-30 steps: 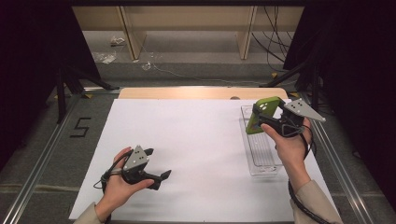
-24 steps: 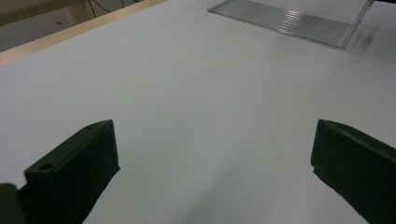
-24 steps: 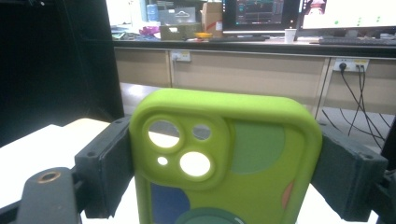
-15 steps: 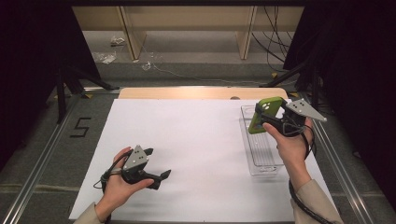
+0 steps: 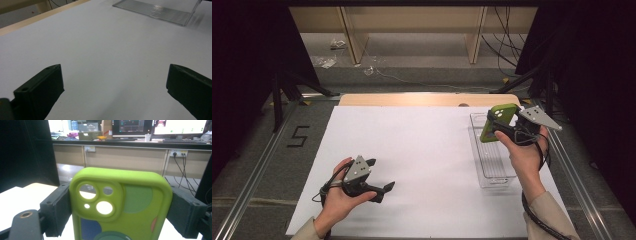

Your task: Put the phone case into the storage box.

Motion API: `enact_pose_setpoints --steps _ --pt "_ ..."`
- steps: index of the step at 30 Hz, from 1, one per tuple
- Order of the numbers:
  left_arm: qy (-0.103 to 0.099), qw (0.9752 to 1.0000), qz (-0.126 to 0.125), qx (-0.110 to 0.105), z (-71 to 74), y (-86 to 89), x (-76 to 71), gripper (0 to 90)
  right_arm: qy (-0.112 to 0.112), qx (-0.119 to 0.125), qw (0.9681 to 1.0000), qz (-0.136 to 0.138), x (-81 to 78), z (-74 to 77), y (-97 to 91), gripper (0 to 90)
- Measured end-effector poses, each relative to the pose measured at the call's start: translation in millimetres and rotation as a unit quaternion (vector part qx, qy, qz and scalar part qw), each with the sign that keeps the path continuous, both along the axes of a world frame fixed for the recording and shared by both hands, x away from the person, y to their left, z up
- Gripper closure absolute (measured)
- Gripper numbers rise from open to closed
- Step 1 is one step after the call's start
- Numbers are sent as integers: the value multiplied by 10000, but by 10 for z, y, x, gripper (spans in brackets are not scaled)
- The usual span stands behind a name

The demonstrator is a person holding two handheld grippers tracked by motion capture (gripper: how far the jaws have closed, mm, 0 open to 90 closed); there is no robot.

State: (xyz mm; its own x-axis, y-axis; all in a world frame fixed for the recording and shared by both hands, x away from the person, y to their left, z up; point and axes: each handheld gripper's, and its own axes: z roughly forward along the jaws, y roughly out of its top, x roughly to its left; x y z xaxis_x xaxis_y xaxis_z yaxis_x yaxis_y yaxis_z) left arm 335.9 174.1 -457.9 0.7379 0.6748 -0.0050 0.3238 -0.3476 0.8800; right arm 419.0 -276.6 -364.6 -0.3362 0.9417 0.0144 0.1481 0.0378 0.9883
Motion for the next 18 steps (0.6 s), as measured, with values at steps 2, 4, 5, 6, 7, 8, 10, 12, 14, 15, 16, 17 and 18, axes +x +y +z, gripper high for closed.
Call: enact_pose_setpoints --steps 2,4,5,6,7,8,10,12,14,15,16,17,18 --pt "1 10000 1 -1 -1 1 1 5 10 12 10000 -6 7 -5 -2 168" --pt "2 10000 0 1 -2 0 1 6 5 4 10000 -27 13 -10 -2 168" --pt "2 10000 0 0 -2 0 1 5 10 12 10000 -34 16 -10 -2 168" --pt "-1 10000 0 1 -2 0 1 5 7 15 10000 -35 20 -11 -2 169" --pt "-1 10000 2 -2 -1 0 1 5 7 16 10000 -40 23 -11 -1 169" --pt "-1 10000 3 -3 -1 0 2 5 9 16 10000 -42 26 -11 -1 168" --pt "1 10000 5 0 -2 1 3 5 0 21 10000 -44 34 -12 4 168" --pt "4 10000 6 -1 -4 0 3 5 -9 11 10000 -59 44 -14 6 168" --pt "0 10000 7 -2 -3 0 4 5 -3 6 10000 -82 54 -14 8 168" --pt "1 10000 7 -4 -3 0 4 5 -9 3 10000 -88 60 -15 8 168" --pt "2 10000 10 -8 -3 0 4 5 -12 -10 9999 -103 66 -18 9 169" --pt "3 10000 14 -13 -3 1 4 5 -10 -23 9999 -120 71 -21 9 169" --pt "2 10000 17 -13 -3 2 5 5 -7 -22 9999 -128 76 -26 10 169"
